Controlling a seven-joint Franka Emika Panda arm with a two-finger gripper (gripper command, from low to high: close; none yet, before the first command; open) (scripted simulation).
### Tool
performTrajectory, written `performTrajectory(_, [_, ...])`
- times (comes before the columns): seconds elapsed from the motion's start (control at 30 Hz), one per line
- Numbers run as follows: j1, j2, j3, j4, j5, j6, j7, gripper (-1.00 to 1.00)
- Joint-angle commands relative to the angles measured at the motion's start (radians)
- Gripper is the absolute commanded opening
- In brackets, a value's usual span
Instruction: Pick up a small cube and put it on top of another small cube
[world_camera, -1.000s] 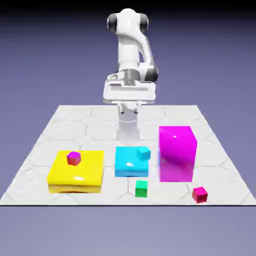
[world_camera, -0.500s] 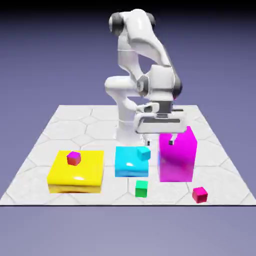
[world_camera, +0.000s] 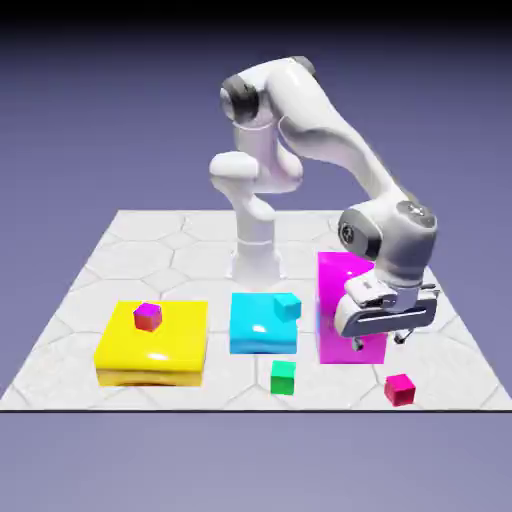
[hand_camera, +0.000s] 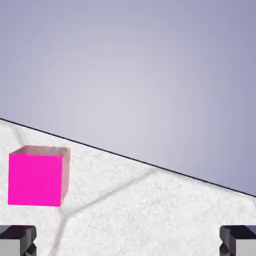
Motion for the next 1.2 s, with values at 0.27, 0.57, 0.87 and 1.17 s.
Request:
performTrajectory(0.27, [-0.025,0.326,0.17,0.279,-0.111,-0.269,0.125,0.0])
performTrajectory(0.57, [-0.039,0.518,0.195,0.309,-0.204,-0.247,0.199,-1.0])
performTrajectory(0.87, [-0.032,0.238,0.019,0.191,0.029,-0.296,0.03,-1.0])
performTrajectory(1.17, [-0.027,-0.088,-0.306,-0.107,0.303,-0.177,-0.185,-1.0])
